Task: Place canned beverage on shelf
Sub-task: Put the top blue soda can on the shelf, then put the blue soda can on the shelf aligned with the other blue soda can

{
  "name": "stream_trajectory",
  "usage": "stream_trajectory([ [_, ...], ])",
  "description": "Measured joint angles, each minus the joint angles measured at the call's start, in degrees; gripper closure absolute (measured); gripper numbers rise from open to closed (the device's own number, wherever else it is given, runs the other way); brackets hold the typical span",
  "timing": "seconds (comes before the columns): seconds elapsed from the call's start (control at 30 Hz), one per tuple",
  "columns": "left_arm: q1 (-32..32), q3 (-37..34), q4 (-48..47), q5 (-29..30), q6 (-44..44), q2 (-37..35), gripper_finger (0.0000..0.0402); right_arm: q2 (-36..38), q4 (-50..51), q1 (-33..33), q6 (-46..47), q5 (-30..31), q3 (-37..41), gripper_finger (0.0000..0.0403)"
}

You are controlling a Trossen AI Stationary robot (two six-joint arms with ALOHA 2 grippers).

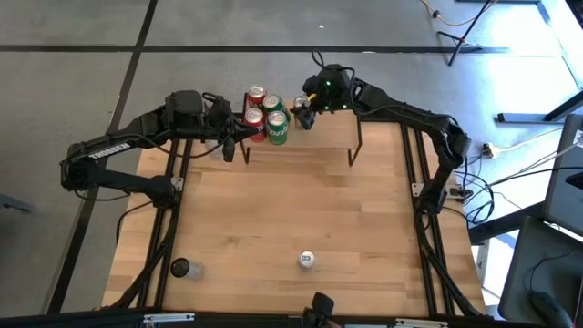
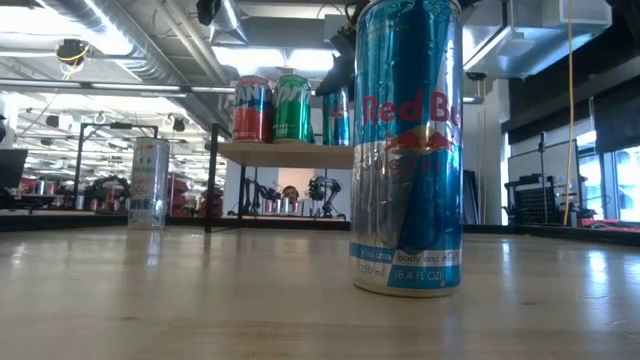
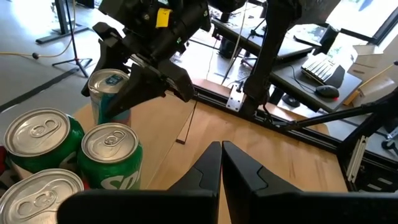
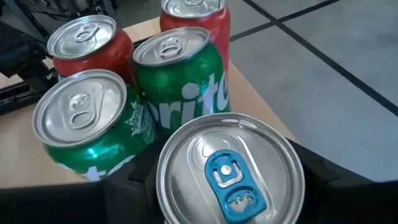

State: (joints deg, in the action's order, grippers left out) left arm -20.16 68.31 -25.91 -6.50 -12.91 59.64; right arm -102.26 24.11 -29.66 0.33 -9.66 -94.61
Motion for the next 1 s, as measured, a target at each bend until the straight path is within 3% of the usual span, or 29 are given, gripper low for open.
stream_trajectory([
  [0.2,0.00,0.00,1.25,0.00,0.00,0.02,0.0395,0.07,-0.69,0.06,0.03,-0.06,-0.09,0.0057],
  [0.33,0.00,0.00,2.46,-0.08,0.00,0.02,0.0395,1.16,-0.92,0.03,-0.47,0.70,-0.07,0.0014],
  [0.57,0.00,0.00,2.59,-0.31,0.00,0.02,0.0395,7.66,3.78,0.05,-0.60,1.82,-0.85,0.0019],
  [0.7,0.78,0.00,2.52,-0.29,-0.01,0.20,0.0395,14.42,13.94,2.11,0.49,-3.25,-1.55,0.0027],
  [0.83,3.50,0.00,2.45,-0.61,-0.09,1.51,0.0395,19.74,22.93,8.00,0.74,-4.98,1.12,0.0036],
  [1.0,9.49,0.00,2.39,-1.18,-2.58,4.70,0.0395,27.51,19.72,18.28,5.24,-3.82,13.33,0.0046],
])
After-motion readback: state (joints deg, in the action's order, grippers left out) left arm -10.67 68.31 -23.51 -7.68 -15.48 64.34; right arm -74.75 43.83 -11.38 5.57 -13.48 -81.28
